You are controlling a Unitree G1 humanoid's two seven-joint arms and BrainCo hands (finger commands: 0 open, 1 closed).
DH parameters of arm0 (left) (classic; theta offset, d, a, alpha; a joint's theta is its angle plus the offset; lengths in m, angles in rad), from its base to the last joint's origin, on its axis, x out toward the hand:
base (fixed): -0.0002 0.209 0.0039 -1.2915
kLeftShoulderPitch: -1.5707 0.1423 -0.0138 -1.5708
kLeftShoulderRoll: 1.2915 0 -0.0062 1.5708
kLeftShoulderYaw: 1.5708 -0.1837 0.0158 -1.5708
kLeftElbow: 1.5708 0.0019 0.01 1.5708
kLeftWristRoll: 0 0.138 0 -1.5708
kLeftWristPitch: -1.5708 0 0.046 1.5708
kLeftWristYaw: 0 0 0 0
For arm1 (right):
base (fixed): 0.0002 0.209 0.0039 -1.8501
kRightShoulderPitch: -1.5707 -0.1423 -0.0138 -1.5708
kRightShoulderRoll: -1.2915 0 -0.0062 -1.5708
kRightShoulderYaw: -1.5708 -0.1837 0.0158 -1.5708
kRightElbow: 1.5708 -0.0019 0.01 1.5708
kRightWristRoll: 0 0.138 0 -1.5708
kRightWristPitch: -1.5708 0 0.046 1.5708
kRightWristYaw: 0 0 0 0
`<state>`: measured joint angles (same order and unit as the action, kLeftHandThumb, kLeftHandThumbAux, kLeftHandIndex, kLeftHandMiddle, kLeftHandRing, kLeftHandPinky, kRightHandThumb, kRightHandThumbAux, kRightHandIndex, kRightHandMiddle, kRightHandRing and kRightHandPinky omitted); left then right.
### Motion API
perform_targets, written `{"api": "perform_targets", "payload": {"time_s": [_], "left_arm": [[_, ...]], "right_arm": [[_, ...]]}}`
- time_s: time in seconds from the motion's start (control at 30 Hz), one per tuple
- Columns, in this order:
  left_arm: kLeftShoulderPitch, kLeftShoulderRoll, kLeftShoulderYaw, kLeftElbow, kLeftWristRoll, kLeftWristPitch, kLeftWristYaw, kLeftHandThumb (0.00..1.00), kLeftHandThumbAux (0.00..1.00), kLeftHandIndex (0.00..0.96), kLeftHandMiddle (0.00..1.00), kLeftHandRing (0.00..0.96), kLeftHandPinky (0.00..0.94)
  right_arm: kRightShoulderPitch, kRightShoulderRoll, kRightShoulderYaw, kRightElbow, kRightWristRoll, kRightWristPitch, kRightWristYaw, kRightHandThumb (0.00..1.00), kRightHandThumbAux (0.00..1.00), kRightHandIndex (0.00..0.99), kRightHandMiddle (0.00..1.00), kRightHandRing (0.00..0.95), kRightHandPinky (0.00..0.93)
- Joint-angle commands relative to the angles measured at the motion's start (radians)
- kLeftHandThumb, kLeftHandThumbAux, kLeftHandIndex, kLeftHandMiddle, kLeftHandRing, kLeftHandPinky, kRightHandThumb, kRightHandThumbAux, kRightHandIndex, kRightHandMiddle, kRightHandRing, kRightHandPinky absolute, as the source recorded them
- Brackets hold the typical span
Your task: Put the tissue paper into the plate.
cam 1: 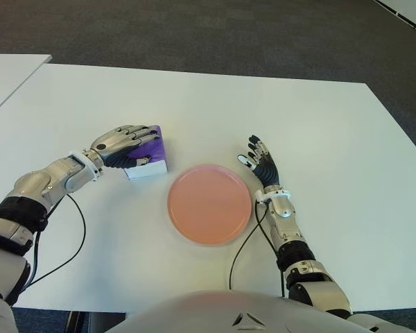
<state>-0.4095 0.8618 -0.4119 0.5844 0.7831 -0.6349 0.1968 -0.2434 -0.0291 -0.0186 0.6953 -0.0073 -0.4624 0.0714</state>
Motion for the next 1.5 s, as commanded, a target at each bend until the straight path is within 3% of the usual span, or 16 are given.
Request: {"api": "perform_targets", "payload": {"time_s": [0.03,0.5,0.7,0.97,1.5], "left_arm": [[0.047,0.019,0.041,-0.049,-0.084,-0.018,-0.098,0.095,0.302,0.000,0.000,0.000,0.000],[0.149,0.039,0.210,-0.233,-0.374,-0.007,-0.344,0.175,0.319,0.000,0.000,0.000,0.000],[0.212,0.052,0.281,-0.382,-0.495,0.048,-0.465,0.205,0.331,0.000,0.000,0.000,0.000],[0.236,0.028,0.322,-0.425,-0.496,0.074,-0.498,0.225,0.342,0.000,0.000,0.000,0.000],[0.216,-0.029,0.325,-0.350,-0.374,0.111,-0.455,0.192,0.316,0.000,0.000,0.000,0.000]], "right_arm": [[0.099,0.005,0.006,0.062,-0.003,0.087,0.005,0.000,0.617,0.000,0.000,0.000,0.000],[0.104,0.005,0.006,0.056,-0.001,0.089,0.013,0.000,0.612,0.000,0.000,0.000,0.000],[0.100,0.004,0.005,0.062,-0.004,0.088,0.011,0.000,0.614,0.000,0.000,0.000,0.000],[0.095,0.002,0.006,0.069,-0.004,0.083,0.013,0.000,0.620,0.000,0.000,0.000,0.000],[0.086,-0.003,0.004,0.080,-0.003,0.074,0.020,0.000,0.624,0.000,0.000,0.000,0.000]]}}
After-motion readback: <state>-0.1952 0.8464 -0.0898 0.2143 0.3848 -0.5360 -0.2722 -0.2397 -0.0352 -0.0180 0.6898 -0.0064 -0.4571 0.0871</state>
